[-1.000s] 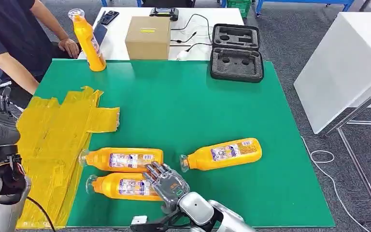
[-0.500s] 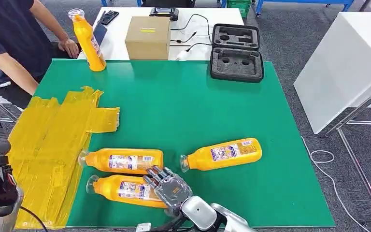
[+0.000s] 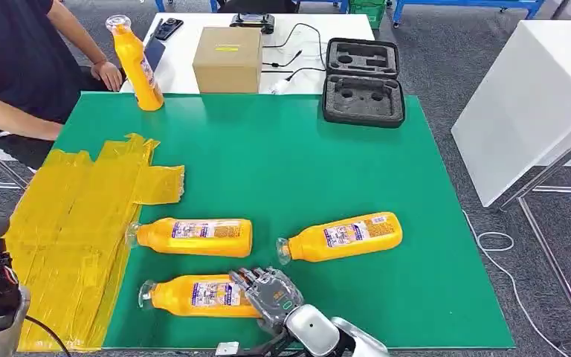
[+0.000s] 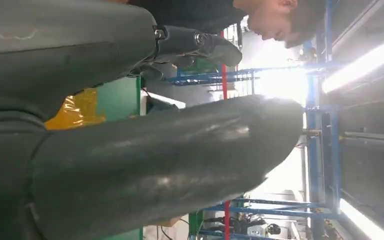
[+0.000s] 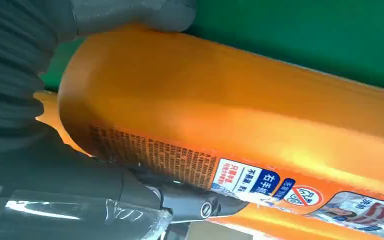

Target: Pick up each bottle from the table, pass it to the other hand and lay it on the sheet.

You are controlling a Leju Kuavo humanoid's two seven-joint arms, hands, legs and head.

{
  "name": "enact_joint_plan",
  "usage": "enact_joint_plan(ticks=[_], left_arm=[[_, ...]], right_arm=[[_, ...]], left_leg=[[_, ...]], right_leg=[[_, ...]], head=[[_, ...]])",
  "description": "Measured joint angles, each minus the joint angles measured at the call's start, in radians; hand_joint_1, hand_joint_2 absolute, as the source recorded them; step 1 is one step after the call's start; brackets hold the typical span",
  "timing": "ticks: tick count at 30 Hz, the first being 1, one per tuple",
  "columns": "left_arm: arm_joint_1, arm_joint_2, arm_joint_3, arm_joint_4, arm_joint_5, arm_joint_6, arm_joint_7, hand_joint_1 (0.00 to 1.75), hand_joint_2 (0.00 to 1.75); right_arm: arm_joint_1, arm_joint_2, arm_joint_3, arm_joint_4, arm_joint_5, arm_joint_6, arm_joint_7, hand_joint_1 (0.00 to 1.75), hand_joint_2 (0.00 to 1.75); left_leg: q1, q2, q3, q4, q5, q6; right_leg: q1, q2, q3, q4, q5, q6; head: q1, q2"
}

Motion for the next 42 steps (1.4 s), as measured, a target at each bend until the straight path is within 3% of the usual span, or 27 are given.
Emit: enact_joint_plan(ticks=[5, 6, 7, 24, 25, 26, 42], left_arm=[[-0.027, 0.000, -0.015, 0.013, 0.000, -0.001, 0.007, 0.00, 0.00], [-0.038, -0.001, -0.019, 0.018, 0.000, -0.002, 0.010, 0.00, 0.00], [-0.049, -0.002, -0.022, 0.024, 0.000, -0.002, 0.013, 0.00, 0.00], [-0.083, -0.013, -0.049, 0.059, 0.000, -0.004, 0.017, 0.00, 0.00], [-0.085, -0.013, -0.050, 0.060, 0.000, -0.005, 0.017, 0.00, 0.00], [-0.088, -0.013, -0.050, 0.062, 0.000, -0.005, 0.017, 0.00, 0.00], [-0.104, -0.014, -0.062, 0.075, 0.005, 0.000, 0.016, 0.00, 0.00]], right_arm=[[0.003, -0.001, -0.006, -0.001, -0.003, -0.002, 0.011, 1.75, 1.75], [0.003, 0.000, -0.006, -0.001, -0.003, -0.002, 0.015, 1.62, 1.75], [0.003, 0.002, -0.007, -0.001, -0.003, -0.001, 0.018, 0.00, 1.75], [0.039, 0.000, -0.054, -0.006, 0.005, 0.003, 0.063, 0.00, 1.75], [0.042, 0.000, -0.056, -0.005, 0.005, 0.003, 0.064, 0.07, 1.75], [0.045, 0.000, -0.059, -0.004, 0.006, 0.004, 0.067, 1.73, 1.75], [0.073, 0.004, -0.097, 0.009, 0.032, 0.024, 0.063, 1.75, 1.75]], left_leg=[[0.000, 0.000, 0.000, 0.000, 0.000, 0.000], [0.000, -0.001, 0.000, 0.000, 0.000, 0.000], [0.000, 0.000, 0.000, 0.000, 0.000, 0.000], [0.000, 0.000, 0.001, 0.000, 0.000, 0.000], [0.000, 0.000, 0.001, 0.000, 0.000, 0.000], [0.000, 0.000, 0.001, 0.000, 0.000, 0.000], [0.000, 0.000, 0.007, 0.000, 0.000, 0.000]], right_leg=[[0.000, 0.000, 0.000, 0.000, 0.000, 0.000], [0.000, 0.000, 0.000, 0.000, 0.000, 0.000], [0.000, 0.000, 0.001, 0.000, 0.000, 0.000], [0.000, 0.000, 0.001, 0.000, 0.000, 0.000], [0.000, 0.000, 0.001, 0.000, 0.000, 0.000], [0.000, 0.000, 0.001, 0.000, 0.000, 0.000], [0.000, 0.000, 0.007, 0.000, 0.000, 0.000]], head=[[0.000, 0.000], [0.000, 0.000], [0.000, 0.000], [0.000, 0.000], [0.000, 0.000], [0.000, 0.000], [0.000, 0.000]])
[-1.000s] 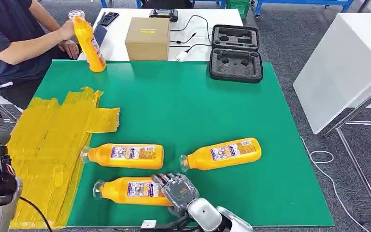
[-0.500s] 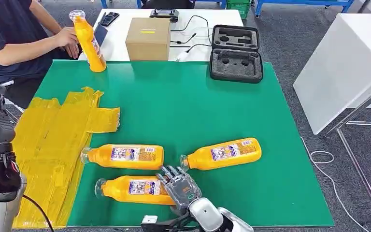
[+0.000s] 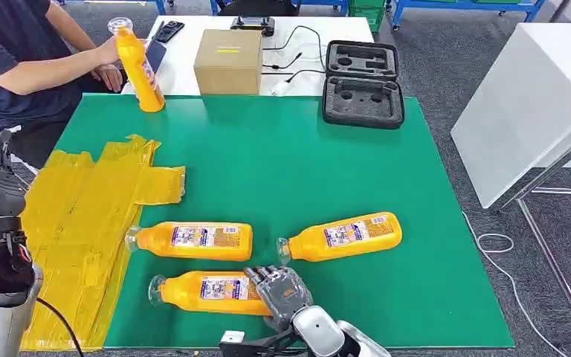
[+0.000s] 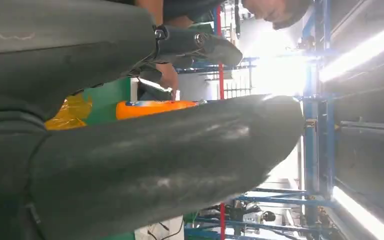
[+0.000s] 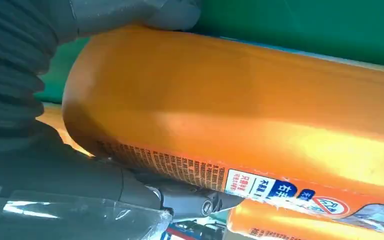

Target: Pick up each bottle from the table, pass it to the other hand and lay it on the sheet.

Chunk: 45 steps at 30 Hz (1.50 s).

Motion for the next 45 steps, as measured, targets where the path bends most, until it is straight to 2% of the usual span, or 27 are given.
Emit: enact_joint_plan(ticks=[17, 21, 24, 27, 32, 36, 39, 44, 45], left_arm=[[0.014, 0.000, 0.007, -0.005, 0.000, 0.005, -0.005, 0.00, 0.00], [0.054, 0.000, 0.037, -0.029, 0.010, -0.003, -0.013, 0.00, 0.00], [0.111, 0.000, 0.070, -0.059, 0.025, -0.026, -0.021, 0.00, 0.00], [0.203, 0.000, 0.114, -0.116, 0.045, -0.065, -0.039, 0.00, 0.00], [0.300, -0.005, 0.147, -0.201, 0.050, -0.099, -0.051, 0.00, 0.00], [0.358, -0.008, 0.148, -0.254, 0.055, -0.112, -0.071, 0.00, 0.00], [0.448, -0.015, 0.145, -0.313, 0.075, -0.120, -0.107, 0.00, 0.00], [0.576, -0.033, 0.123, -0.412, 0.106, -0.135, -0.119, 0.00, 0.00], [0.595, -0.035, 0.107, -0.430, 0.112, -0.141, -0.119, 0.00, 1.75]], right_arm=[[0.000, 0.000, -0.007, -0.001, 0.001, 0.007, -0.011, 1.75, 1.75], [0.020, 0.000, -0.039, -0.049, -0.082, -0.014, -0.036, 1.75, 1.75], [0.071, -0.006, -0.086, -0.160, -0.169, -0.038, -0.013, 1.75, 1.75], [0.152, -0.006, -0.121, -0.355, -0.193, -0.099, 0.045, 1.75, 1.75], [0.200, -0.023, -0.156, -0.593, -0.251, -0.180, 0.032, 1.75, 1.75], [0.234, -0.032, -0.182, -0.675, -0.264, -0.212, 0.004, 1.75, 1.75], [0.269, -0.037, -0.195, -0.716, -0.269, -0.242, -0.019, 1.75, 1.75], [0.270, -0.040, -0.210, -0.743, -0.306, -0.282, -0.032, 1.75, 1.75], [0.265, -0.040, -0.213, -0.743, -0.313, -0.292, -0.034, 1.75, 1.75]], left_leg=[[0.000, 0.000, 0.000, 0.000, 0.000, 0.000], [0.000, 0.000, -0.001, 0.000, 0.000, 0.000], [0.000, 0.000, -0.004, 0.000, 0.000, 0.000], [0.000, 0.001, -0.010, 0.000, 0.000, 0.000], [0.001, -0.001, -0.013, 0.000, 0.000, 0.000], [0.001, 0.000, -0.013, 0.000, -0.001, 0.000], [0.001, 0.001, -0.013, 0.000, -0.001, 0.000], [0.001, 0.000, -0.013, 0.000, -0.002, 0.000], [0.001, 0.000, -0.013, 0.000, -0.002, 0.000]], right_leg=[[0.000, 0.000, 0.001, 0.000, 0.000, 0.000], [0.000, 0.000, 0.000, 0.000, 0.000, 0.000], [0.000, 0.000, -0.002, 0.000, 0.000, 0.000], [0.000, 0.002, -0.010, 0.000, 0.000, 0.000], [0.000, 0.000, -0.011, 0.000, 0.000, 0.000], [0.000, 0.001, -0.011, 0.000, 0.000, 0.000], [0.000, 0.001, -0.012, 0.000, 0.000, 0.000], [0.000, 0.001, -0.012, -0.001, -0.001, 0.000], [0.000, 0.001, -0.012, -0.001, -0.001, 0.000]], head=[[0.000, 0.000], [0.000, 0.000], [0.000, 0.000], [0.000, 0.000], [0.000, 0.000], [0.000, 0.000], [0.000, 0.000], [0.000, 0.000], [0.000, 0.000]])
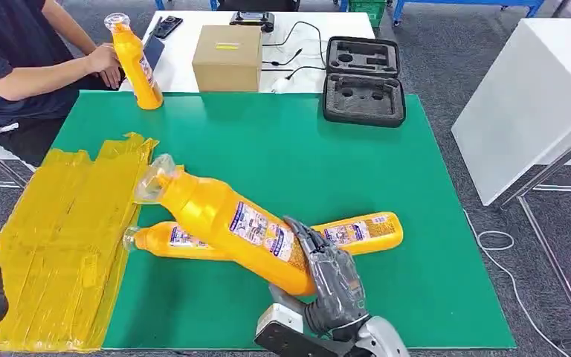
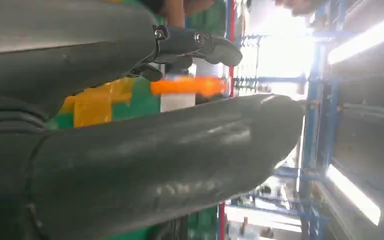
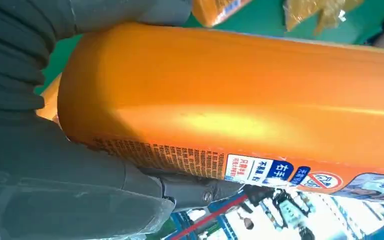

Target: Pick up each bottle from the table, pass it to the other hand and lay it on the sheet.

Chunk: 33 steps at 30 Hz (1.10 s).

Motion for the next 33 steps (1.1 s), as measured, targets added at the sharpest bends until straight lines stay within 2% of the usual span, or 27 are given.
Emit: enact_joint_plan(ticks=[5, 11, 18, 27, 33], left_arm=[[0.035, -0.002, -0.103, -0.037, 0.038, -0.021, 0.008, 0.00, 1.75], [0.011, 0.000, -0.279, -0.037, 0.086, -0.030, 0.040, 0.00, 1.75], [-0.038, -0.005, -0.374, -0.032, 0.100, -0.034, 0.082, 0.00, 1.75], [-0.071, -0.016, -0.411, -0.023, 0.097, -0.034, 0.093, 0.00, 1.75], [-0.176, -0.069, -0.415, 0.046, 0.080, 0.019, 0.150, 0.00, 1.75]], right_arm=[[-0.044, 0.005, -0.001, 0.021, -0.001, -0.048, 0.003, 1.75, 1.75], [-0.121, 0.035, 0.013, 0.117, 0.019, -0.055, 0.041, 1.75, 1.75], [-0.177, 0.069, 0.049, 0.199, 0.056, -0.045, 0.073, 1.75, 1.75], [-0.207, 0.093, 0.079, 0.251, 0.093, -0.029, 0.093, 1.75, 1.75], [-0.338, 0.098, 0.131, 0.392, 0.061, 0.001, 0.076, 1.75, 1.75]], left_leg=[[0.000, 0.000, 0.000, 0.000, 0.000, 0.000], [0.000, 0.000, 0.001, 0.000, 0.001, 0.000], [0.000, 0.000, 0.000, 0.000, 0.001, 0.000], [0.000, 0.000, 0.000, 0.000, 0.001, 0.000], [0.000, -0.001, 0.002, 0.000, 0.002, 0.001]], right_leg=[[0.000, 0.000, 0.001, 0.000, 0.000, 0.000], [0.000, 0.000, 0.001, 0.000, 0.001, 0.000], [0.000, 0.000, 0.001, 0.000, 0.001, 0.000], [0.000, 0.000, 0.001, 0.000, 0.001, 0.000], [0.000, -0.001, 0.002, 0.000, 0.001, 0.000]], head=[[0.000, 0.000], [-0.001, 0.000], [0.000, 0.000], [0.000, 0.000], [0.000, 0.000]])
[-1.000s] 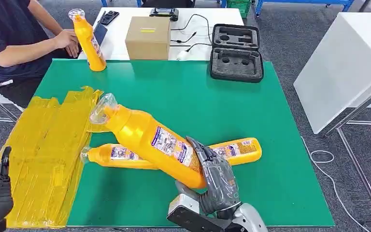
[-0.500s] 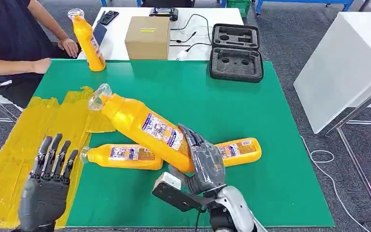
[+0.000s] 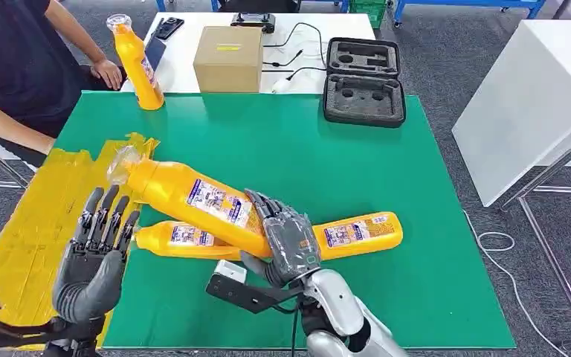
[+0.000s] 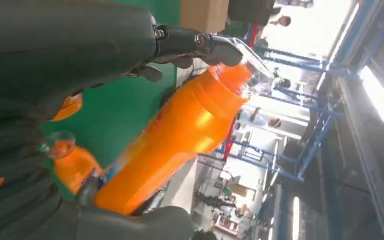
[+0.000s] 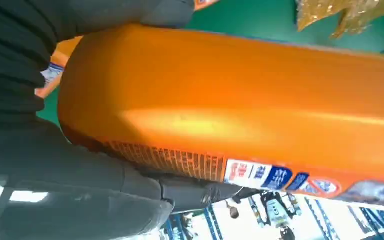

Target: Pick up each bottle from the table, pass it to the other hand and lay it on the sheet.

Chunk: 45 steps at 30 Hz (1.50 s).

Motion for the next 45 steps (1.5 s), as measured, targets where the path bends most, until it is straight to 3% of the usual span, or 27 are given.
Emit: enact_joint_plan(ticks=[9, 15, 21, 36, 45], left_arm=[[-0.029, -0.031, 0.015, 0.066, 0.040, 0.054, -0.003, 0.00, 1.75], [-0.028, -0.040, 0.056, 0.083, 0.191, 0.042, 0.022, 0.00, 1.75], [-0.027, -0.043, 0.105, 0.095, 0.292, 0.036, 0.039, 0.00, 1.75], [-0.035, -0.050, 0.154, 0.098, 0.339, 0.034, 0.048, 0.00, 1.75], [-0.091, -0.055, 0.132, 0.097, 0.334, 0.084, 0.043, 0.00, 1.75]], right_arm=[[-0.061, 0.011, 0.051, 0.063, -0.005, -0.033, -0.005, 1.75, 1.75], [-0.063, 0.011, 0.064, 0.080, -0.061, -0.184, -0.094, 1.75, 1.75], [-0.062, 0.019, 0.075, 0.097, -0.096, -0.224, -0.125, 1.75, 1.75], [-0.091, 0.055, 0.103, 0.160, -0.166, -0.193, -0.093, 1.75, 1.75], [-0.151, 0.102, 0.163, 0.202, -0.124, -0.093, -0.050, 1.75, 1.75]], left_leg=[[0.000, 0.001, -0.002, 0.000, 0.000, 0.000], [0.000, 0.000, -0.003, 0.000, 0.000, 0.000], [0.000, 0.000, -0.002, 0.000, 0.000, 0.000], [0.000, 0.000, -0.002, 0.000, 0.000, 0.000], [0.000, 0.000, -0.002, 0.000, 0.000, 0.000]], right_leg=[[0.001, 0.000, -0.002, 0.001, 0.000, 0.000], [0.000, 0.000, -0.002, 0.000, 0.000, 0.000], [0.000, 0.000, -0.002, 0.000, 0.000, 0.000], [0.000, 0.000, -0.002, 0.000, 0.000, 0.000], [0.000, 0.000, -0.002, 0.001, 0.000, 0.000]], head=[[-0.001, 0.000], [0.000, 0.000], [0.000, 0.000], [0.000, 0.000], [-0.001, 0.000]])
